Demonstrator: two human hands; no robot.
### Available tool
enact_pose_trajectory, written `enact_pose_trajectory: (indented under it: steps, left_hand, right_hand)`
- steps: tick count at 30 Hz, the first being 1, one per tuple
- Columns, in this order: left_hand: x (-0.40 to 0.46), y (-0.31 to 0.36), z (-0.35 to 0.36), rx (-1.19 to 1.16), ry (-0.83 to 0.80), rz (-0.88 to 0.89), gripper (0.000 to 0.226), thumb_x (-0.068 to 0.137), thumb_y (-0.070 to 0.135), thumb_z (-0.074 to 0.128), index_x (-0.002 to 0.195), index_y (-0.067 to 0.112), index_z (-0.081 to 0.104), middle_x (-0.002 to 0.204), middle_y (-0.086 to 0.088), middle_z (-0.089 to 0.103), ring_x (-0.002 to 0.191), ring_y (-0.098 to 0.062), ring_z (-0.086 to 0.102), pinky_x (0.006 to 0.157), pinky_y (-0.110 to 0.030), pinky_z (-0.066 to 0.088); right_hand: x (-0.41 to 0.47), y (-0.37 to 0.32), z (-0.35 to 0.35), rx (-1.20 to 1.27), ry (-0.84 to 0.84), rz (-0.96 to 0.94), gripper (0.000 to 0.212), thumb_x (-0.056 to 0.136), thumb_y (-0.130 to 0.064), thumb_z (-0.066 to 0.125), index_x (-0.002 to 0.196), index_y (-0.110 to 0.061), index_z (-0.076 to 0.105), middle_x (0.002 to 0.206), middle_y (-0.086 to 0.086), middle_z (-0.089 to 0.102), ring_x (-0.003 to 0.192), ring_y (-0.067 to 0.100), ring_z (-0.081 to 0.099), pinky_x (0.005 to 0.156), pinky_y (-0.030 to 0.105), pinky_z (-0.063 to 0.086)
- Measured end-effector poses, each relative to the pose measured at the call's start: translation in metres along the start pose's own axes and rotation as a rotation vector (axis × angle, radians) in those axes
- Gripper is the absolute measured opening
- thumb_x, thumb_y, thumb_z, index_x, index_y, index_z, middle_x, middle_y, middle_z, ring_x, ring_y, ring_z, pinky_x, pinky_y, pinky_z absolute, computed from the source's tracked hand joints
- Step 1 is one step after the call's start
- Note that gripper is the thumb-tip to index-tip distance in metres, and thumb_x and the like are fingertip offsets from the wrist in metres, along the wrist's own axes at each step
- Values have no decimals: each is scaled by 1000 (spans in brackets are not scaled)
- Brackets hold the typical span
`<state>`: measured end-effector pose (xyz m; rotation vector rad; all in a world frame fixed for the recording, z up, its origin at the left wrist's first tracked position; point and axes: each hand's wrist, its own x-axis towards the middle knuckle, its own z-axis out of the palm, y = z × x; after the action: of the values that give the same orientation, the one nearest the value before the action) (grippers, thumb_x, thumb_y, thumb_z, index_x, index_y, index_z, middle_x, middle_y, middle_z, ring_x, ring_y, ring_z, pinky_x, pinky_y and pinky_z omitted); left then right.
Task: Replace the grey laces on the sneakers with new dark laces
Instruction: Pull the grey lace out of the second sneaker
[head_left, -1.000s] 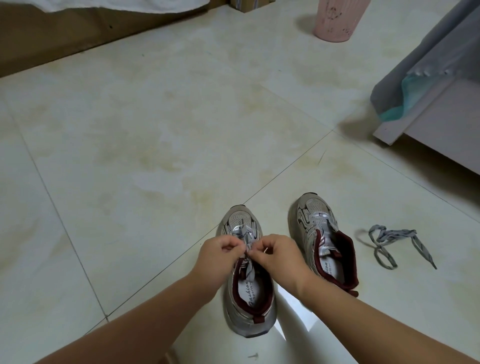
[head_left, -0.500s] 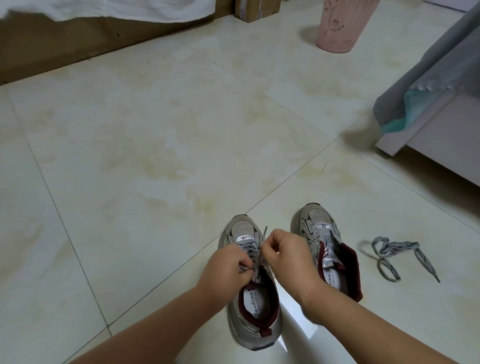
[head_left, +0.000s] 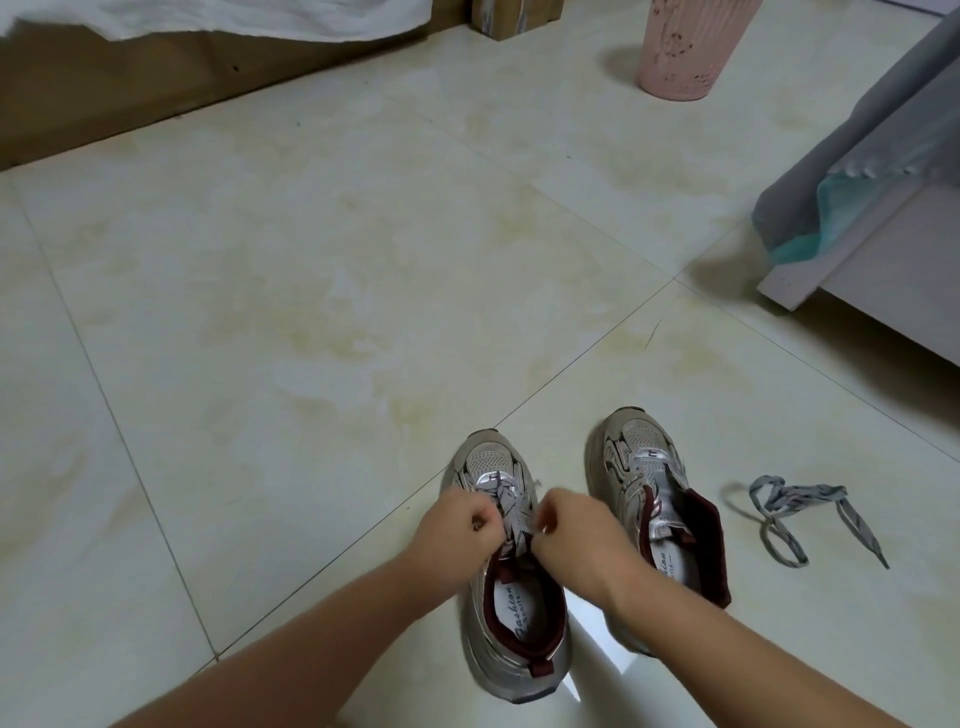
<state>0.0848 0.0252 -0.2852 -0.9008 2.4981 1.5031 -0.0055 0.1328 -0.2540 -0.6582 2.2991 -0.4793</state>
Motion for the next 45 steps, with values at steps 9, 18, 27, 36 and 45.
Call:
enact_pose_trajectory:
  steps: [9, 18, 27, 36, 45]
  left_hand:
    - [-5, -5, 12, 465, 151, 255, 10, 79, 18, 59, 88, 15, 60, 93, 5, 43, 91, -14, 42, 70, -20, 28]
    - [1, 0, 6, -72, -72, -92, 30, 85, 3, 49, 61, 20, 48, 66, 4, 43, 64, -9, 39, 57, -21, 31]
    - [-2, 2, 2, 321, 15, 215, 22, 88, 16, 53, 70, 22, 42, 83, 5, 41, 77, -11, 39, 67, -18, 25]
    - [-5, 8, 4, 334, 147, 154, 21, 82, 2, 44, 74, 20, 34, 74, 4, 38, 72, -17, 36, 62, -24, 22]
    - [9, 16, -16, -589, 283, -280, 14, 85, -5, 40, 78, 6, 47, 57, -4, 51, 56, -18, 51, 69, -37, 45]
  right_hand:
    - [2, 21, 20, -94, 141, -356, 23, 81, -17, 60, 103, -21, 56, 102, -4, 52, 97, 17, 53, 78, 27, 38]
    - [2, 24, 29, -102, 194, -368, 28, 87, -19, 51, 113, -28, 56, 109, -2, 53, 99, 22, 56, 76, 29, 38]
    - [6, 17, 30, -429, 291, -441, 36, 48, -27, 79, 68, -23, 51, 58, -4, 56, 39, 16, 53, 36, 22, 23]
    - [1, 16, 26, -81, 207, -315, 6, 87, -19, 48, 85, -18, 42, 86, 4, 57, 80, 29, 52, 67, 34, 33]
    - [0, 9, 6, 1011, 3, 89, 28, 87, 5, 41, 64, -12, 44, 70, 9, 49, 66, 18, 45, 59, 22, 39]
